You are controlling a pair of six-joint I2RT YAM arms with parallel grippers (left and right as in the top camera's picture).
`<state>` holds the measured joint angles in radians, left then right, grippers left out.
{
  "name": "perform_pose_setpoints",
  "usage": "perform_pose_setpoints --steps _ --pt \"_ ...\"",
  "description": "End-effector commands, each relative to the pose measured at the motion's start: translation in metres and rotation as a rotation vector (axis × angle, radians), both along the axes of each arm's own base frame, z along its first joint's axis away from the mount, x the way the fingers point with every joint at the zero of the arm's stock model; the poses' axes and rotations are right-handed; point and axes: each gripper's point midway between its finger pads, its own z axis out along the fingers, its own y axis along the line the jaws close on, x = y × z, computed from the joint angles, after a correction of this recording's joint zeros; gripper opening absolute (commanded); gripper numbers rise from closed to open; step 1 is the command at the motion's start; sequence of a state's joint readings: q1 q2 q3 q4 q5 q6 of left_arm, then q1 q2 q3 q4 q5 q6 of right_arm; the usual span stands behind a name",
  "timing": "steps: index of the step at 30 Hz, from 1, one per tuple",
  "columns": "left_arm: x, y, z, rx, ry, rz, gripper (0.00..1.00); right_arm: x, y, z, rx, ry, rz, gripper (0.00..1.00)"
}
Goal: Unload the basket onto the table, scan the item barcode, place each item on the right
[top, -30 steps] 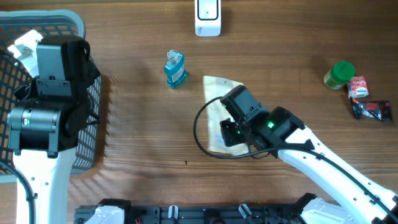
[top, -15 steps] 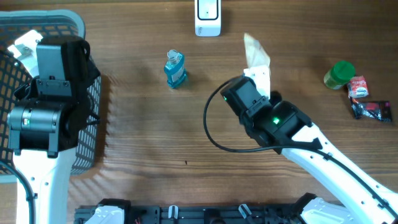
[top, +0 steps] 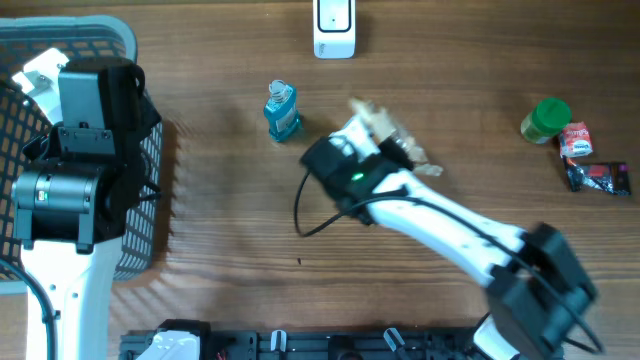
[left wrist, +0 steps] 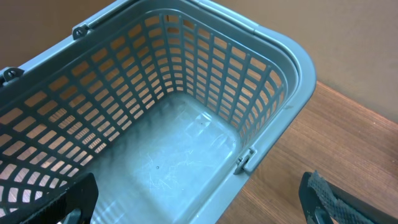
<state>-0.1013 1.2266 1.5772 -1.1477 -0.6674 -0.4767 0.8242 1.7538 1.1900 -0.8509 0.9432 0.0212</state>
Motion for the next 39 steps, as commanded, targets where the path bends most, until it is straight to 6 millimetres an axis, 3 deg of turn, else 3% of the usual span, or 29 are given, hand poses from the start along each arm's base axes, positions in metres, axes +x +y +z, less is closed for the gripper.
perform_pose_setpoints --steps 1,6,8,10,14,17,21,23,26,31,33,35,36,38,39 --pt "0.000 0.003 0.000 0.002 0.000 0.009 1.00 -0.006 0.027 -0.016 -0.118 0.020 0.100 0.05" --pt "0.000 0.003 0.000 0.002 0.000 0.009 1.00 -0.028 0.054 -0.050 -0.119 0.112 0.181 0.08" --pt "0.000 0.003 0.000 0.002 0.000 0.009 1.00 -0.038 0.064 -0.052 -0.100 0.111 0.197 0.26" --pt "0.000 0.003 0.000 0.002 0.000 0.009 1.00 -0.047 0.076 -0.052 -0.079 0.094 0.216 0.52" --pt "0.000 0.003 0.000 0.002 0.000 0.009 1.00 -0.067 0.093 -0.062 -0.002 0.131 0.233 0.85" --pt "0.000 0.003 0.000 0.002 0.000 0.009 1.00 -0.098 0.112 -0.084 0.165 0.259 0.196 1.00" --pt "0.000 0.003 0.000 0.002 0.001 0.009 1.00 -0.121 0.126 -0.086 0.378 0.342 0.047 1.00" --pt "0.000 0.003 0.000 0.002 0.000 0.009 1.00 -0.129 0.136 -0.077 0.499 0.383 -0.025 1.00" --pt "0.000 0.003 0.000 0.002 0.000 0.009 1.00 -0.129 0.148 -0.045 0.668 0.399 -0.096 1.00" --pt "0.000 0.003 0.000 0.002 0.000 0.009 1.00 -0.124 0.165 0.028 1.007 0.465 -0.104 1.00" --pt "0.000 0.003 0.000 0.002 0.000 0.009 1.00 -0.115 0.153 0.052 1.137 0.449 -0.207 0.96" --pt "0.000 0.003 0.000 0.002 0.000 0.009 1.00 -0.101 0.133 0.070 1.244 0.412 -0.336 0.76" --pt "0.000 0.003 0.000 0.002 0.000 0.009 1.00 -0.093 0.124 0.078 1.280 0.393 -0.372 0.76" --pt "0.000 0.003 0.000 0.002 0.000 0.009 1.00 -0.082 0.110 0.088 1.328 0.386 -0.382 0.99" --pt "0.000 0.003 0.000 0.002 0.000 0.009 1.00 -0.078 0.105 0.091 1.330 0.392 -0.354 1.00"
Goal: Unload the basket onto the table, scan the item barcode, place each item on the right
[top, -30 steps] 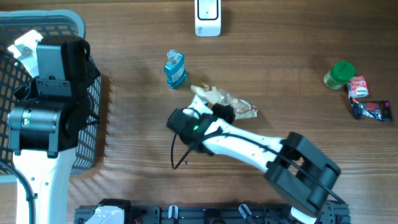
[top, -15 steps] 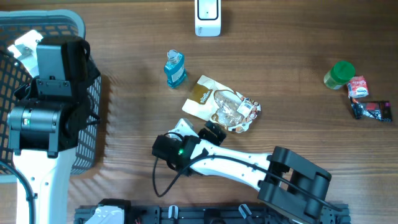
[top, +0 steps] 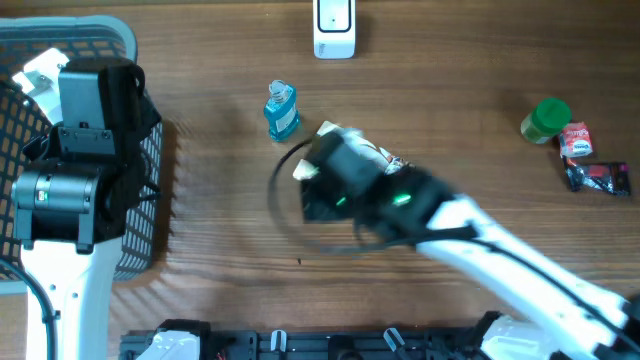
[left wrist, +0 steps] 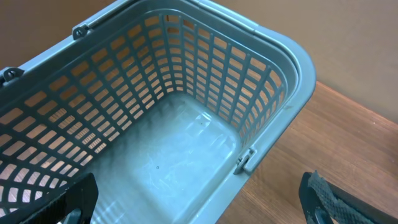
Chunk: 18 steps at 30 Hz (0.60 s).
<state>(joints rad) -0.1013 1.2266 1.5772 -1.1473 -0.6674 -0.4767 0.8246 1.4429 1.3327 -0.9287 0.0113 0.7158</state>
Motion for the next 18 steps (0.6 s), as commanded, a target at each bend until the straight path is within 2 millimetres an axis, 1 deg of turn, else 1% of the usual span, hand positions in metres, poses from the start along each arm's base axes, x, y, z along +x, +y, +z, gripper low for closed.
perform_pose_setpoints --steps 1,2,3,4,5,6,7,8,9,10,11,12,13,14,16,17,18 --pt "0.000 0.003 0.000 0.002 0.001 0.009 1.00 0.008 -0.013 0.015 0.097 0.041 0.012 0.96" --pt "0.000 0.003 0.000 0.002 0.000 0.010 1.00 0.012 -0.021 0.014 0.056 0.013 0.047 0.76" --pt "0.000 0.003 0.000 0.002 0.001 0.009 1.00 0.018 -0.031 0.010 0.008 -0.012 0.050 0.44" --pt "0.000 0.003 0.000 0.002 0.000 0.010 1.00 0.022 -0.040 0.005 -0.020 -0.012 0.006 0.22" --pt "0.000 0.003 0.000 0.002 0.001 0.009 1.00 0.025 -0.046 0.002 -0.017 0.007 -0.065 0.06" --pt "0.000 0.003 0.000 0.002 0.001 0.009 1.00 0.026 -0.051 -0.002 0.004 0.046 -0.146 0.05" --pt "0.000 0.003 0.000 0.002 0.001 0.009 1.00 0.025 -0.056 -0.005 0.021 0.080 -0.202 0.06" --pt "0.000 0.003 0.000 0.002 0.001 0.009 1.00 0.026 -0.060 -0.008 0.037 0.109 -0.237 0.17" --pt "0.000 0.003 0.000 0.002 0.000 0.010 1.00 0.026 -0.064 -0.012 0.055 0.141 -0.266 0.35" --pt "0.000 0.003 0.000 -0.001 -0.004 0.011 1.00 0.025 -0.068 -0.018 0.086 0.191 -0.304 0.56" --pt "0.002 0.000 0.000 -0.013 -0.012 0.000 1.00 0.025 -0.071 -0.022 0.103 0.221 -0.319 0.62" --pt "0.005 -0.006 -0.003 -0.044 -0.011 -0.031 1.00 0.023 -0.076 -0.031 0.124 0.263 -0.333 0.75" --pt "0.008 -0.016 -0.008 -0.089 0.001 -0.076 1.00 0.023 -0.080 -0.037 0.136 0.284 -0.344 0.85" --pt "0.009 -0.027 -0.014 -0.141 0.017 -0.127 1.00 0.022 -0.083 -0.046 0.154 0.311 -0.355 0.91" --pt "0.012 -0.045 -0.021 -0.220 0.031 -0.203 1.00 0.022 -0.088 -0.065 0.202 0.351 -0.360 0.93" --pt "0.021 -0.059 -0.016 -0.277 -0.009 -0.267 1.00 0.021 -0.089 -0.084 0.256 0.373 -0.346 0.93" --pt "0.024 -0.067 -0.015 -0.310 -0.019 -0.303 1.00 0.019 -0.090 -0.094 0.286 0.385 -0.342 0.93"
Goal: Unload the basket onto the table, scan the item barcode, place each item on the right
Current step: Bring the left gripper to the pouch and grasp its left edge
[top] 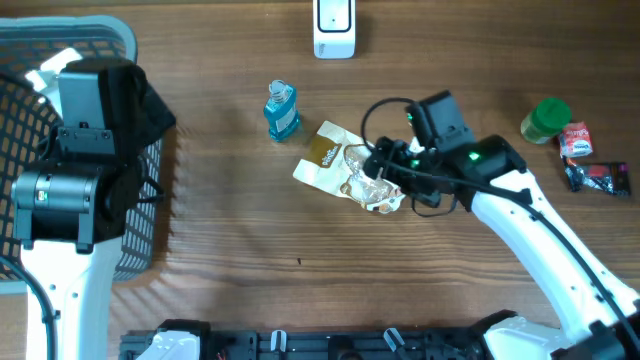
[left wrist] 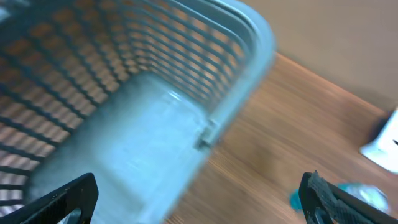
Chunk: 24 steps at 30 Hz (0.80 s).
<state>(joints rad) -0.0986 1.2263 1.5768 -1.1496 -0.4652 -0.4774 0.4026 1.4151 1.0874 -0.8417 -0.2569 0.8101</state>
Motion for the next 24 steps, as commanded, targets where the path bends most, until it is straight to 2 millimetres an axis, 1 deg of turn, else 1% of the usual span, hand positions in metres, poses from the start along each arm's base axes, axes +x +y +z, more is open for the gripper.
perform_pose_setpoints --steps 1,3,4,6,8,10,11,12,13,14,15,16,18,20,22,24 --pt "0.017 -0.044 -0.001 -0.195 -0.041 -0.187 1.00 -0.018 0.006 -0.039 0.186 0.080 0.024 0.93" --pt "0.016 -0.052 -0.003 -0.228 -0.032 -0.221 1.00 -0.026 0.003 -0.057 0.237 0.103 0.019 0.94" --pt "0.015 -0.063 -0.004 -0.272 -0.024 -0.265 1.00 -0.032 -0.002 -0.066 0.240 0.123 0.005 0.94" --pt "0.018 -0.092 -0.008 -0.359 0.000 -0.405 1.00 -0.043 -0.014 -0.084 0.227 0.165 -0.038 0.94" --pt "0.018 -0.115 -0.018 -0.404 0.058 -0.537 1.00 -0.048 -0.020 -0.096 0.230 0.177 -0.071 0.93" --pt "0.018 -0.125 -0.034 -0.449 0.129 -0.565 1.00 -0.047 -0.022 -0.100 0.234 0.164 -0.078 0.94" --pt "0.020 -0.129 -0.047 -0.465 0.182 -0.565 1.00 -0.047 -0.023 -0.102 0.234 0.163 -0.080 0.88" --pt "0.021 -0.131 -0.055 -0.473 0.213 -0.560 1.00 -0.047 -0.023 -0.102 0.234 0.162 -0.080 0.82" --pt "0.025 -0.134 -0.068 -0.491 0.259 -0.542 1.00 -0.047 -0.023 -0.102 0.234 0.162 -0.080 0.70" --pt "0.029 -0.137 -0.078 -0.511 0.290 -0.528 1.00 -0.047 -0.023 -0.102 0.232 0.161 -0.081 0.49" --pt "0.032 -0.142 -0.086 -0.534 0.318 -0.519 1.00 -0.046 -0.024 -0.103 0.228 0.158 -0.085 0.43" --pt "0.035 -0.149 -0.095 -0.549 0.348 -0.533 1.00 -0.045 -0.025 -0.103 0.221 0.152 -0.088 0.42" --pt "0.040 -0.163 -0.116 -0.564 0.417 -0.556 1.00 -0.043 -0.027 -0.104 0.212 0.148 -0.097 0.49" --pt "0.043 -0.175 -0.134 -0.562 0.474 -0.570 1.00 -0.043 -0.027 -0.104 0.214 0.155 -0.113 0.52" --pt "0.048 -0.189 -0.150 -0.562 0.511 -0.592 1.00 -0.043 -0.029 -0.104 0.215 0.156 -0.119 0.53" --pt "0.055 -0.207 -0.161 -0.578 0.521 -0.636 1.00 -0.042 -0.030 -0.104 0.215 0.155 -0.126 0.53"
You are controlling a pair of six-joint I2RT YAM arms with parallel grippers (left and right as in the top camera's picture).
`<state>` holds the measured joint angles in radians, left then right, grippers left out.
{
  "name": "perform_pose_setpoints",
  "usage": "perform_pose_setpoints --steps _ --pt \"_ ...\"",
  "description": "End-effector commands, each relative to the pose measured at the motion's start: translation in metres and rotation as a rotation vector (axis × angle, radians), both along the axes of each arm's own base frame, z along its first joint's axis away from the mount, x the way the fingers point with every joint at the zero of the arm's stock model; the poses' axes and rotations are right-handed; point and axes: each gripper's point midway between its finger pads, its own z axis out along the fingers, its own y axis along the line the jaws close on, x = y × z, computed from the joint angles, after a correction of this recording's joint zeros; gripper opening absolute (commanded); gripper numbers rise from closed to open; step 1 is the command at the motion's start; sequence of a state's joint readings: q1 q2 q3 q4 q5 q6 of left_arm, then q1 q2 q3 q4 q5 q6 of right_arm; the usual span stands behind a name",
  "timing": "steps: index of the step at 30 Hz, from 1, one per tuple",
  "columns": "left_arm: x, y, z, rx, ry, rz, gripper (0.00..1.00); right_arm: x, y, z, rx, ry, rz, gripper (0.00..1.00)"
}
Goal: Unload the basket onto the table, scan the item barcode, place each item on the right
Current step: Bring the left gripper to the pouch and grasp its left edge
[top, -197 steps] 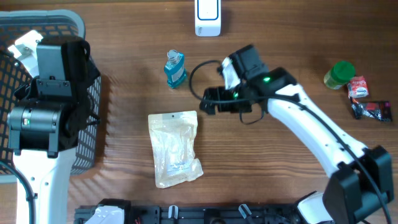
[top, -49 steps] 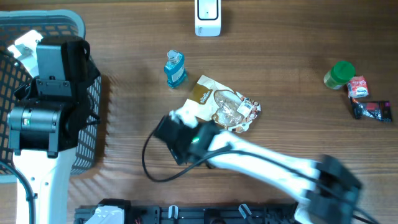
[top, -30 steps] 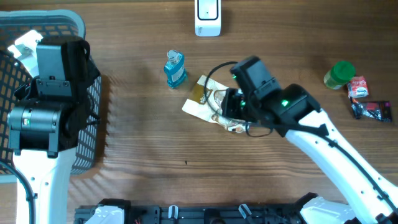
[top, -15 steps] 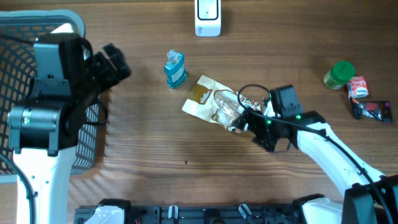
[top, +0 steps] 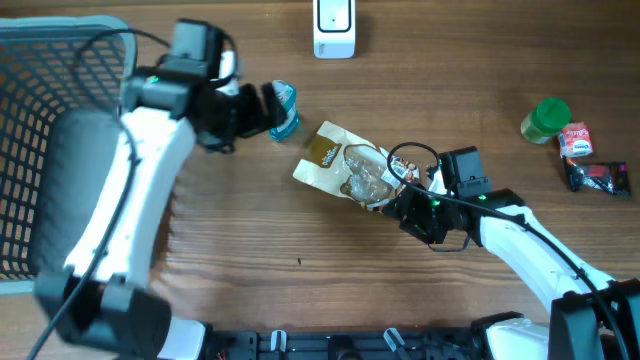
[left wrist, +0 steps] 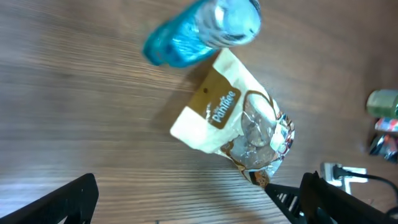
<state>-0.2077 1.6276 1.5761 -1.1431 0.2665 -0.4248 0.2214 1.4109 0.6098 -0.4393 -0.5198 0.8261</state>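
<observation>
A brown and white snack bag (top: 345, 172) lies flat on the table, also seen from the left wrist (left wrist: 231, 124). My right gripper (top: 402, 207) is at the bag's right end; one bare ridged finger (left wrist: 287, 197) touches the bag's tip, and the jaws look open. My left gripper (top: 258, 108) is open over the table just left of the blue bottle (top: 283, 110), with nothing between its fingers (left wrist: 68, 200). The white scanner (top: 334, 27) stands at the table's far edge.
The blue bottle (left wrist: 202, 31) lies just up-left of the bag. A grey mesh basket (top: 30, 150) fills the left side. At the right are a green jar (top: 547, 119) and two small red and dark packets (top: 576, 140).
My left arm has left the basket and now reaches out over the table beside the blue bottle, looking down on the bag. My right gripper has shifted slightly down-right; the bag lies where it was.
My right gripper first held the bag up near mid-table while my left gripper hung open over the basket. Then the right arm was blurred left of there. Then the bag lay flat with the right gripper at its end. Now the left arm is out by the bottle.
</observation>
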Motion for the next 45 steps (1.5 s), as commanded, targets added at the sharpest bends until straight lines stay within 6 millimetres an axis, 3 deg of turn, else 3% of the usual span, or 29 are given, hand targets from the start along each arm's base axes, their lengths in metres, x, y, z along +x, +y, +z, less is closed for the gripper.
perform_pose_setpoints --steps 1,2,3,4,7,8,9,18,23,26,33,38,45 --pt "0.009 -0.048 -0.028 -0.069 0.041 -0.107 0.98 0.001 -0.005 -0.002 -0.001 0.008 -0.029 0.53" --pt "0.011 -0.056 -0.032 -0.074 0.040 -0.126 0.92 0.001 -0.006 -0.002 -0.002 0.010 -0.032 0.53" --pt "0.013 -0.064 -0.037 -0.072 0.038 -0.144 0.69 0.000 -0.007 -0.002 -0.003 0.015 -0.036 0.52" --pt "0.013 -0.071 -0.041 -0.073 0.038 -0.159 0.54 -0.001 -0.008 -0.003 -0.004 0.022 -0.038 0.52" --pt "0.011 -0.087 -0.047 -0.072 0.040 -0.197 0.25 -0.002 -0.011 -0.005 -0.015 0.032 -0.045 0.51" --pt "0.009 -0.094 -0.050 -0.070 0.043 -0.214 0.10 -0.002 -0.012 -0.005 -0.020 0.031 -0.047 0.51" --pt "0.006 -0.103 -0.053 -0.070 0.042 -0.237 0.04 -0.001 -0.013 -0.005 -0.025 0.030 -0.050 0.51" --pt "0.003 -0.154 -0.078 -0.097 -0.030 -0.344 0.04 -0.002 -0.013 -0.006 -0.029 0.034 -0.051 0.43" --pt "-0.006 -0.150 -0.114 -0.099 0.003 -0.326 0.04 0.002 -0.018 -0.006 -0.034 0.028 -0.072 0.40" --pt "-0.012 -0.147 -0.132 -0.102 0.014 -0.311 0.04 0.006 -0.021 -0.005 -0.027 0.029 -0.109 0.43" --pt "-0.010 -0.148 -0.147 -0.122 -0.019 -0.307 0.04 0.012 -0.020 -0.003 -0.009 0.033 -0.156 0.50" --pt "-0.007 -0.157 -0.158 -0.158 -0.025 -0.322 0.04 0.015 -0.019 -0.001 0.006 0.030 -0.176 0.41" --pt "-0.007 -0.154 -0.190 -0.151 0.044 -0.293 0.04 0.028 -0.006 0.012 0.087 -0.035 -0.146 0.33"
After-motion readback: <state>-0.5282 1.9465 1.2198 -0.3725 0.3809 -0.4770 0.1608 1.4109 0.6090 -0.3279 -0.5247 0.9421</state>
